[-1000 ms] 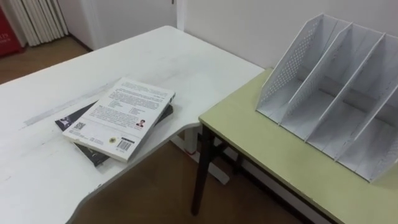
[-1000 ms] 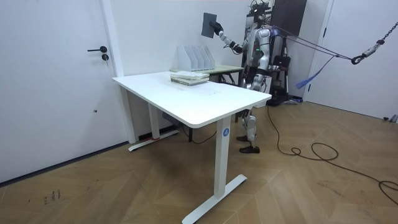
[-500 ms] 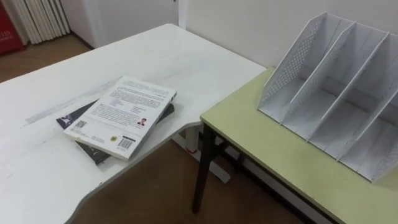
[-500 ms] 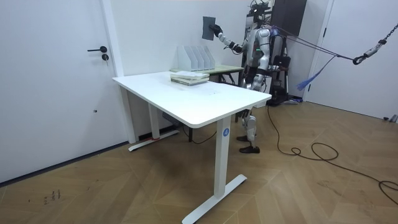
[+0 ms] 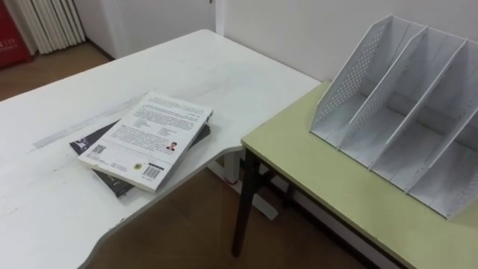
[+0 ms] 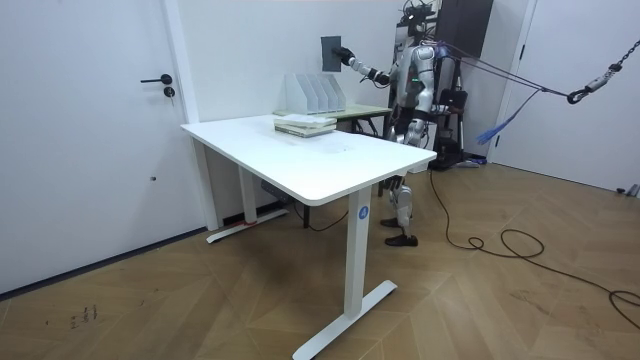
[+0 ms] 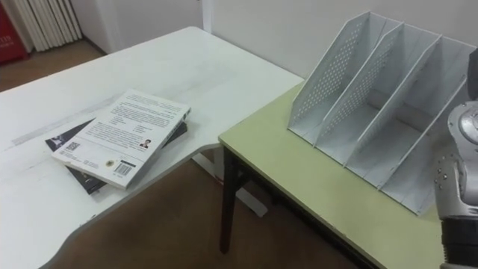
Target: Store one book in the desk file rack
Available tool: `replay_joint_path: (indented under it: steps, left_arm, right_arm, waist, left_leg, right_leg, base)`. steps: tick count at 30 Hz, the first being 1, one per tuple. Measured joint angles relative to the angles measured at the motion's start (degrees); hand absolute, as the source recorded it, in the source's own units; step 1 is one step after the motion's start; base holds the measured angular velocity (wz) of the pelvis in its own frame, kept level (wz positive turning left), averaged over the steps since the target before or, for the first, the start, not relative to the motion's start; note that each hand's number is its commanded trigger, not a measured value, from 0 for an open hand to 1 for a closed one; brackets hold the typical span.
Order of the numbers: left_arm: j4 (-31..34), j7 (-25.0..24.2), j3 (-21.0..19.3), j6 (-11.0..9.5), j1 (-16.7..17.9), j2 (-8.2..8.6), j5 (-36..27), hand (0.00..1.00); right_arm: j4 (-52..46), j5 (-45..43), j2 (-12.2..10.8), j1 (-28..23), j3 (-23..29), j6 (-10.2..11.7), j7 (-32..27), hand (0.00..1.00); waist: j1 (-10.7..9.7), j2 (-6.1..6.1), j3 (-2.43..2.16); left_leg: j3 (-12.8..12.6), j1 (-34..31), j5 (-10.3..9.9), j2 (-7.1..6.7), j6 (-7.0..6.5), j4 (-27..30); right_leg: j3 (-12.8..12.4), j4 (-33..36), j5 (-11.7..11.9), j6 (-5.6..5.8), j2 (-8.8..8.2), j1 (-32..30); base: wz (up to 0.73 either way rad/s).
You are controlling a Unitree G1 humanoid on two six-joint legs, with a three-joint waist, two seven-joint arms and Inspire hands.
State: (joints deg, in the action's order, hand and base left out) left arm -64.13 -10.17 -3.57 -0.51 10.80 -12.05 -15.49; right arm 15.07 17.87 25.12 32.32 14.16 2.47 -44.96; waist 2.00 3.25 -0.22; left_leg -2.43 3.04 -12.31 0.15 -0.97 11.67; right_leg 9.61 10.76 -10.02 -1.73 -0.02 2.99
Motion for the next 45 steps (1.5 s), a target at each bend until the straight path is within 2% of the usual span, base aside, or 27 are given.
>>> replay_joint_path:
  steps: [4, 9, 16, 36, 43, 45]
  left_arm:
    - [0.1, 0.0, -0.3, 0.6, 0.0, -0.02, 0.0, 0.0]
    - [0.2, 0.5, -0.3, 1.1, 0.0, -0.02, 0.0, 0.0]
    - [1.9, 0.8, -0.7, 2.0, 0.8, -0.04, 0.2, 0.0]
    - [2.8, 0.5, -0.7, 3.0, 0.8, -0.31, 1.3, 0.0]
    - [2.9, 0.5, 0.0, 3.2, 0.9, -0.61, 1.0, 0.0]
    - [3.0, 0.5, 0.0, 3.5, 0.9, -0.61, 1.0, 0.0]
  right_arm:
    - [0.0, 0.3, 0.0, 0.0, -0.7, -0.1, 1.1, 1.0]
    - [1.3, 4.9, 0.0, 0.0, -1.2, -0.1, 2.6, 1.0]
    - [5.2, 6.9, 0.0, 0.0, -1.7, -2.7, 5.1, 1.0]
    - [8.9, 7.0, 0.0, 0.0, -1.8, -3.2, 8.3, 1.0]
    - [16.0, 6.8, 0.0, 0.0, -4.0, -6.3, 9.5, 1.0]
    - [16.6, 6.8, 0.0, 0.1, -4.0, -6.3, 9.7, 1.0]
  waist:
    - [0.0, 0.0, 0.0]
    - [0.0, 0.07, -0.04]
    - [-0.1, 0.11, -0.06]
    - [-0.1, 0.28, -0.06]
    - [-0.1, 0.43, -0.03]
    - [-0.1, 0.25, 0.01]
  left_leg:
    - [0.0, 0.0, 0.0, 0.01, 0.0, 0.0]
    - [0.0, 0.1, 0.0, 0.0, 0.0, 0.0]
    - [0.1, 0.0, 0.0, 0.0, 0.01, 0.0]
    - [0.6, -0.2, 0.0, -0.01, 0.03, 0.1]
    - [0.7, -0.4, 0.1, -0.03, 0.03, 0.1]
    - [0.7, -0.4, 0.1, -0.02, 0.04, 0.1]
  right_leg:
    - [0.0, -0.1, 0.0, 0.0, 0.01, 0.0]
    - [0.0, -0.1, 0.0, 0.0, 0.0, 0.2]
    - [0.0, 0.0, 0.0, 0.0, 0.0, 0.2]
    - [0.2, 0.0, 0.0, -0.01, 0.0, 0.1]
    - [0.6, 0.0, 0.0, -0.01, -0.08, 0.1]
    - [0.6, 0.0, 0.0, -0.01, -0.08, 0.1]
  base:
    - [0.0]
    - [0.0]
    - [0.0]
    - [0.0]
    - [0.01]
    - [0.0]
